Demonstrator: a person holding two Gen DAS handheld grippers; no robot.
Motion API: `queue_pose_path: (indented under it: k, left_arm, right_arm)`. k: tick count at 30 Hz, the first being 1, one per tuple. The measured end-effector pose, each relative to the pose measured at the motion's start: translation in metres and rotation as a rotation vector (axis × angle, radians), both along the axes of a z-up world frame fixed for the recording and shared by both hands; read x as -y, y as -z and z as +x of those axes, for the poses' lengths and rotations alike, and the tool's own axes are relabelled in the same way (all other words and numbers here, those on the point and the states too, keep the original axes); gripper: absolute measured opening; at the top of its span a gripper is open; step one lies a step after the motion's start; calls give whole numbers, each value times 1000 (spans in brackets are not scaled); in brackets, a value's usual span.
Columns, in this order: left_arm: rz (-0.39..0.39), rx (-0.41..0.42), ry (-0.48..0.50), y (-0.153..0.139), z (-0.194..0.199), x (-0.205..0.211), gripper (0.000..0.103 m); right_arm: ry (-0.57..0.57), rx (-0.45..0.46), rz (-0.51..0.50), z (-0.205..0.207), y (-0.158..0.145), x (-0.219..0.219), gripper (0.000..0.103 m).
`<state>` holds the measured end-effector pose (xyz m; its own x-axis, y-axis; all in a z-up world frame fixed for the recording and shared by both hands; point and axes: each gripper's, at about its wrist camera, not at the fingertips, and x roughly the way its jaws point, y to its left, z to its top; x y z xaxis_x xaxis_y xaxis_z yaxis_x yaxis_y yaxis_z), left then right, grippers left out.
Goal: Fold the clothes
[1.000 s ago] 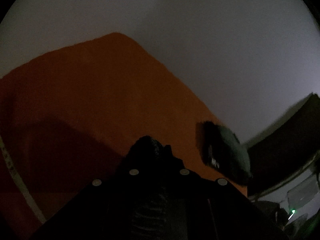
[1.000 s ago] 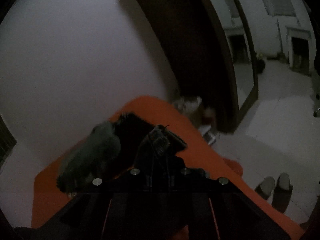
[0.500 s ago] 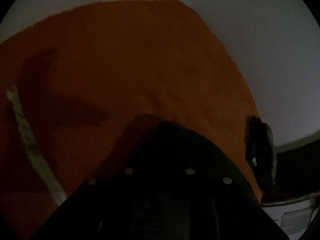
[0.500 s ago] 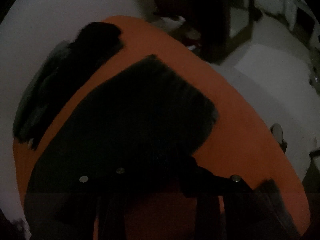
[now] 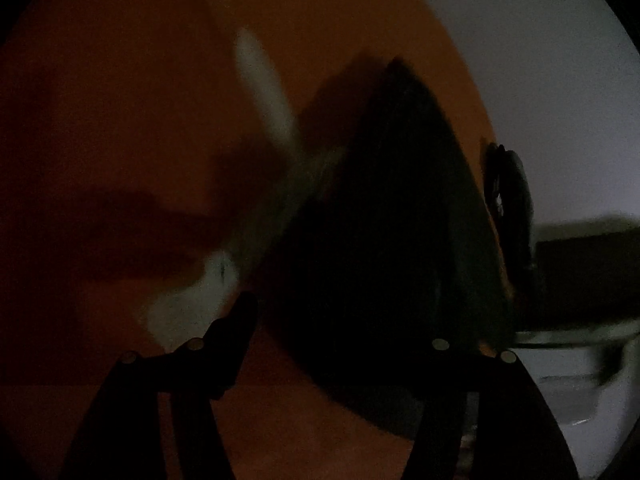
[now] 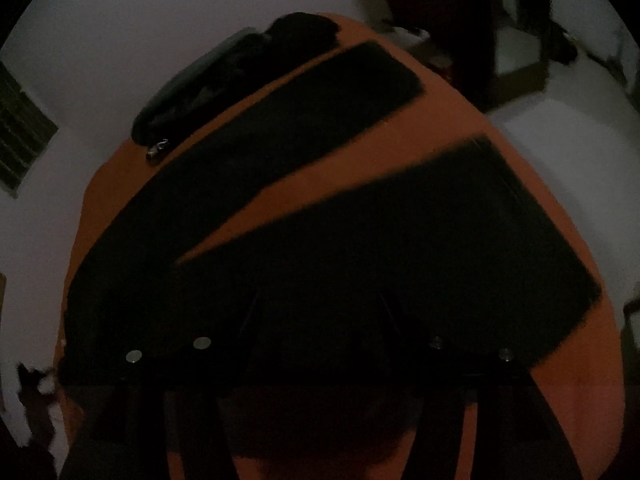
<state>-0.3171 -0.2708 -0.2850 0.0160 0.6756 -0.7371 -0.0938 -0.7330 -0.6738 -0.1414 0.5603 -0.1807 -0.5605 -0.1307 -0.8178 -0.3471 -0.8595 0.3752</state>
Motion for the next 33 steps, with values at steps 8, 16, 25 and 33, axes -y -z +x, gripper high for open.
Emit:
queue_pose_path:
  k: [8, 16, 25, 33]
  left_arm:
    - [229, -2, -217, 14, 5, 6, 76]
    - [142, -148, -309, -28, 35, 22, 24]
    - [244, -188, -237, -81, 83, 141, 18]
    - [274, -15, -361, -8, 93, 215, 28]
  right_arm:
    - [115, -67, -188, 73, 11, 1, 65]
    - [84, -35, -127, 108, 26, 16, 65]
    - [242, -89, -201, 152, 20, -37, 65]
    - [345, 25, -265, 128, 78, -81, 65]
